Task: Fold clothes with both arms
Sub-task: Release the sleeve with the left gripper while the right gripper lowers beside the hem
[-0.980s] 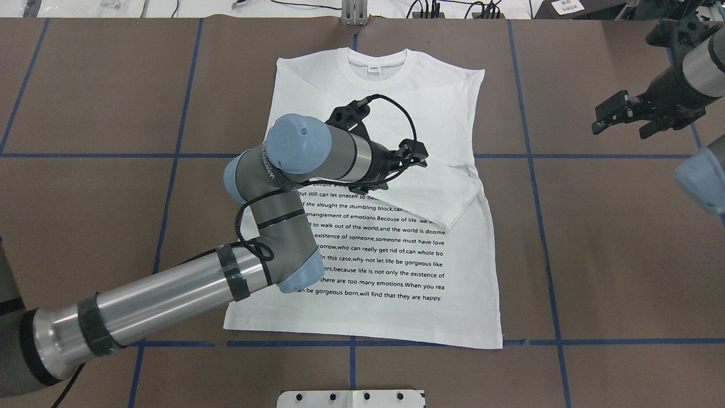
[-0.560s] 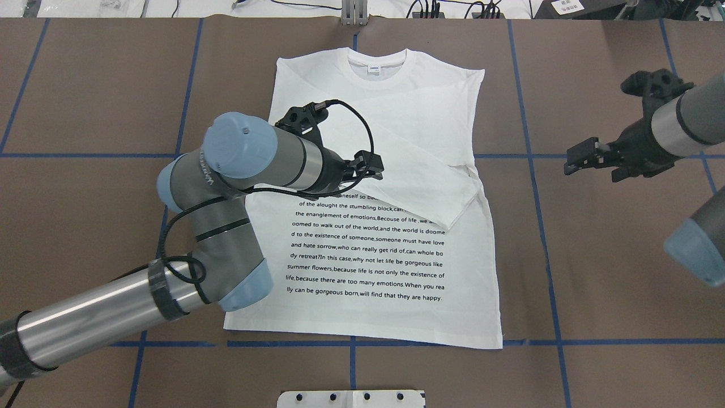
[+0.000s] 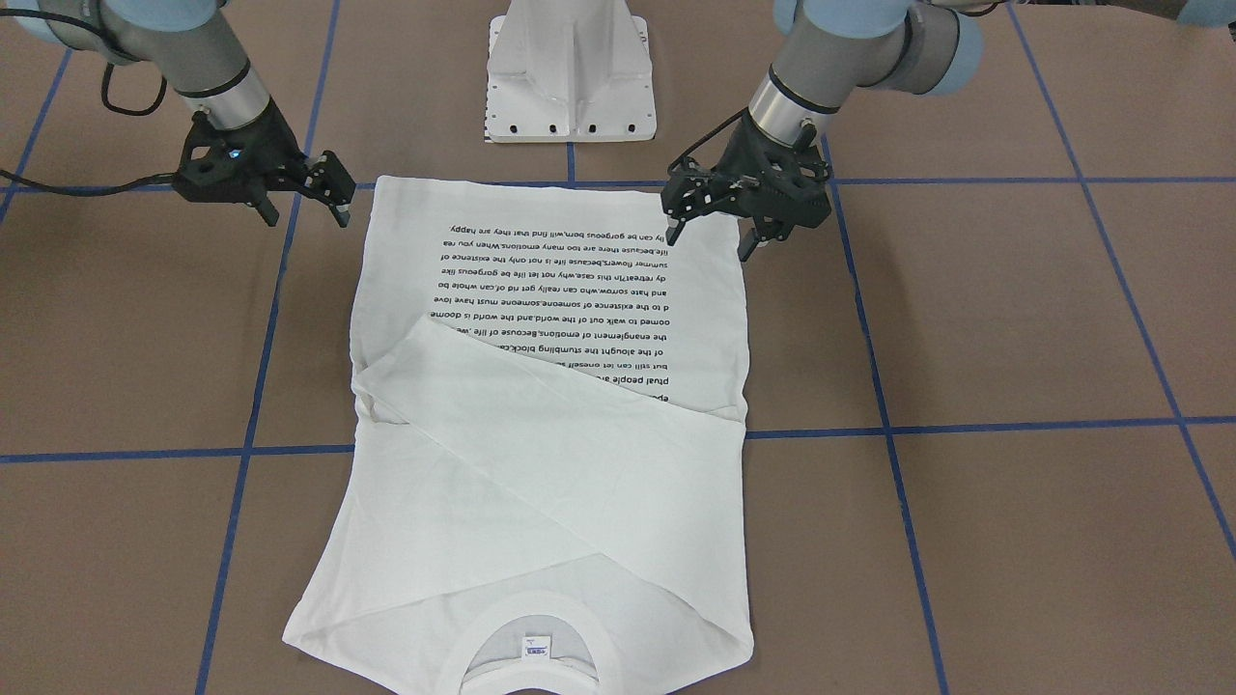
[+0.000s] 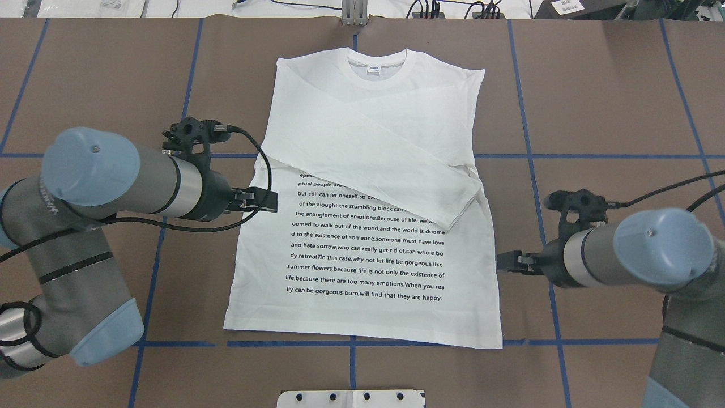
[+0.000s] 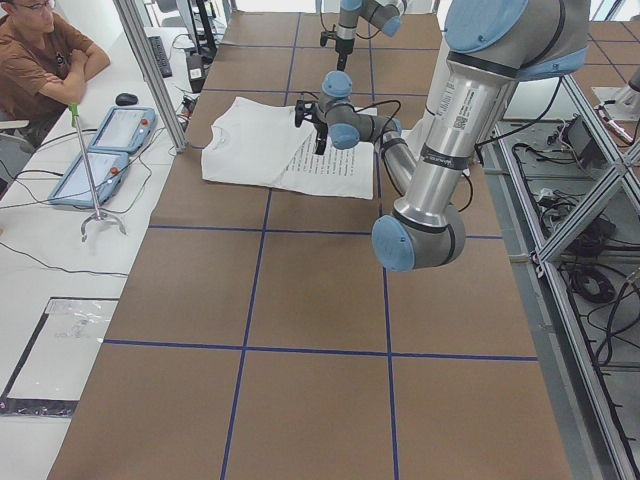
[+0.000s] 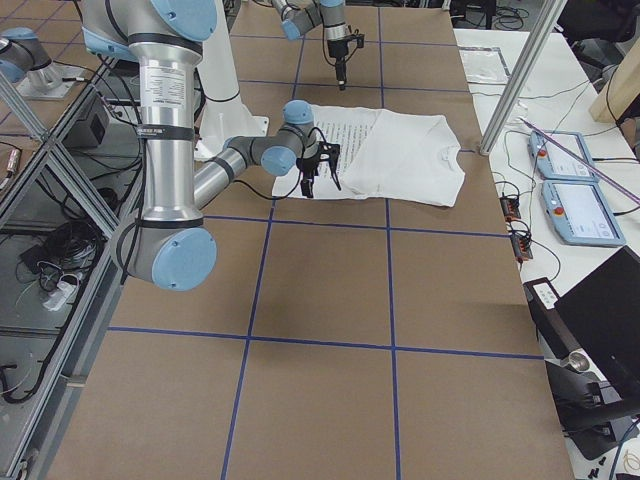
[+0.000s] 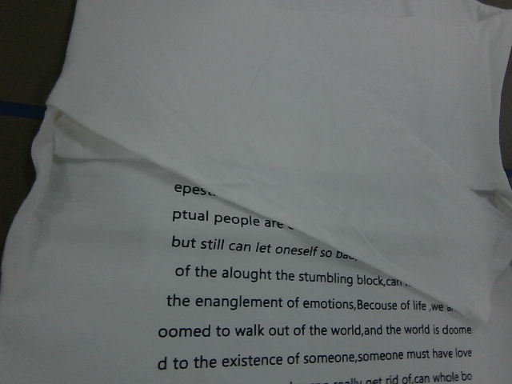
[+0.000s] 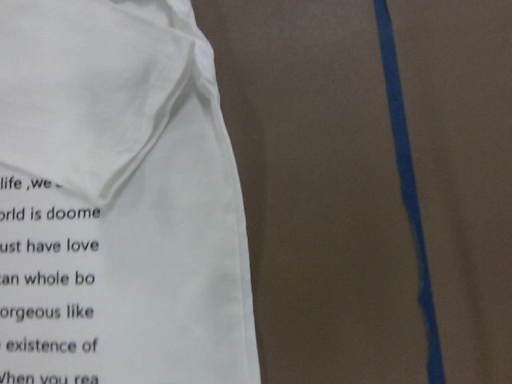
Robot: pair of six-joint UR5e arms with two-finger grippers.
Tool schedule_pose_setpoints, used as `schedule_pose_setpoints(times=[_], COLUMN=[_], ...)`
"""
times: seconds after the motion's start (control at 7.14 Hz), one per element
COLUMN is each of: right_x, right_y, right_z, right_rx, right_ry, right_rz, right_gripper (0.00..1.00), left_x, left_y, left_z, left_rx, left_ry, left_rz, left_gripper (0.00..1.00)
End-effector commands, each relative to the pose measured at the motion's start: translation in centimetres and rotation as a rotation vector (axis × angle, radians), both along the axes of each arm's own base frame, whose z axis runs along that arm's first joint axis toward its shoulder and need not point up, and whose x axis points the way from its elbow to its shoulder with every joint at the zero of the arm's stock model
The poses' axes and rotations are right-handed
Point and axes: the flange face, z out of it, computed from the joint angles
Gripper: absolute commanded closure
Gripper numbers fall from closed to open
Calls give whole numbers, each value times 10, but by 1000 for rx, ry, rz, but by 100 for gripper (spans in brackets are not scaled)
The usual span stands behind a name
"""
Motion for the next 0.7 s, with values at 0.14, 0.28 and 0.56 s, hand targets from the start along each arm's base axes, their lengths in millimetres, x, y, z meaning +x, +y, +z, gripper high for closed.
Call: schedule_pose_setpoints(times=[0.14,0.28,0.56], right_x=[-43,-44,-56], right_y=[69,71,79], right_z=[3,7,4], right_rx=[-19,-25,-41], right_ry=[-5,6,40], right_rz=[-27,-35,-64], right_gripper=[0,0,2], left_x=[-19,-18,-15], left_y=[15,16,16], left_z=[49,50,53], left_rx=[50,40,37], left_ry=[-88,-84,-85], left_rz=[99,114,118], left_gripper=[0,0,0])
